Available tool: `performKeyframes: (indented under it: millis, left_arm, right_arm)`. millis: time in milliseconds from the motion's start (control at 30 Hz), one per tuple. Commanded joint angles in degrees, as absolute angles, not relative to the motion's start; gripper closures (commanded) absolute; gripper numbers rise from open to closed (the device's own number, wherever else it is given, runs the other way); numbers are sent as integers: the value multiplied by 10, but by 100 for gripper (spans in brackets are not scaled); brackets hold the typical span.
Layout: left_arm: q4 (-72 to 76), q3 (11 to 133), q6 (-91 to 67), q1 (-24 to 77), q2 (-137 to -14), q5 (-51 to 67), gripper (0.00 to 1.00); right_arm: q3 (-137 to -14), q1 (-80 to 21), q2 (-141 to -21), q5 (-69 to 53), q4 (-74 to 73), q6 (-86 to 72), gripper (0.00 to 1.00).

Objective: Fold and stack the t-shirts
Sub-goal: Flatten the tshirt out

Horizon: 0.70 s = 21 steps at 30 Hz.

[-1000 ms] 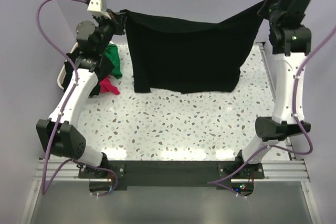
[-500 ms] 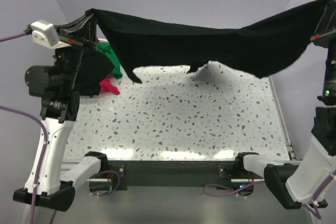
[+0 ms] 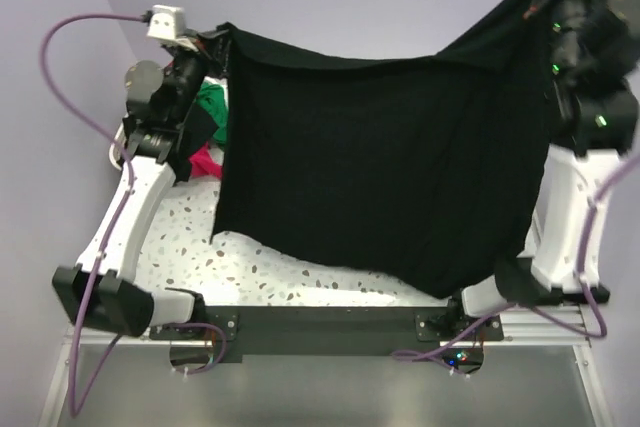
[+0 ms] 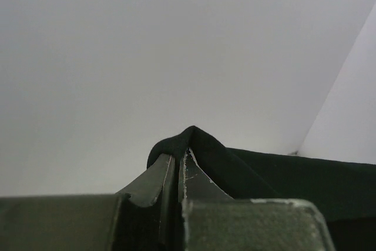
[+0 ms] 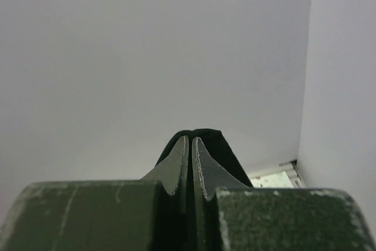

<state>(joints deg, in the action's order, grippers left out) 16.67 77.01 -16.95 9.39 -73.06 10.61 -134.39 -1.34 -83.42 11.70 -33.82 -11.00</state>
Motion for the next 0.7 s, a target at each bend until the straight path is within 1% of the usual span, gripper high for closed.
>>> performKeyframes:
  millis: [0,100,233,400,667]
  left_arm:
    - [174,784,-166,89,-757,104,100]
    - [178,780,-171,89,-764,113,100]
    - [188,765,-178,90,-743,119,100]
    - [178,750,-181,90,-681,141,100]
    - [146,746,-154,89,-566,138,100]
  right_arm:
    - [-1369,-11,-893,137,-336,-98,100]
    - [-1385,-11,-906,137,-343,-95,100]
    - [-1372,-11,-878,140,-336,-89,100]
    - [-1360,-11,-826,131,-337,-83,100]
    - [-1335,-11,-715,120,-316,-78,100]
